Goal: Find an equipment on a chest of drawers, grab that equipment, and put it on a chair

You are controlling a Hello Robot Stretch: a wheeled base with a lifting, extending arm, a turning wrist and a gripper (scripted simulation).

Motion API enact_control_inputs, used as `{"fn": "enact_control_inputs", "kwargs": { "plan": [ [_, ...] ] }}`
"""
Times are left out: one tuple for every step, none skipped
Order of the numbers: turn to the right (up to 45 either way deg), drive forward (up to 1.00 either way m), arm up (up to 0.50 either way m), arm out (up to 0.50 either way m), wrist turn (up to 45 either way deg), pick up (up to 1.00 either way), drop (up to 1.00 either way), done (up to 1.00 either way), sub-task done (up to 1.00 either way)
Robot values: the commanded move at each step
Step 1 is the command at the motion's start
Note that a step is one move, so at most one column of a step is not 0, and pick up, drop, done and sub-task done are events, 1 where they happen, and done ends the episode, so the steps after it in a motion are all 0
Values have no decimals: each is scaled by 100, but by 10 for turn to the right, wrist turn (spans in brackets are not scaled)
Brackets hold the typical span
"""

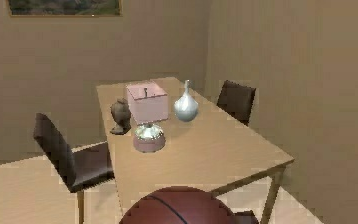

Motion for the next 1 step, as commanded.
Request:
{"fn": "enact_control_inputs", "kwargs": {
  "plan": [
    [-450, 0, 0, 0, 0, 0, 0, 0, 0]
  ]
}}
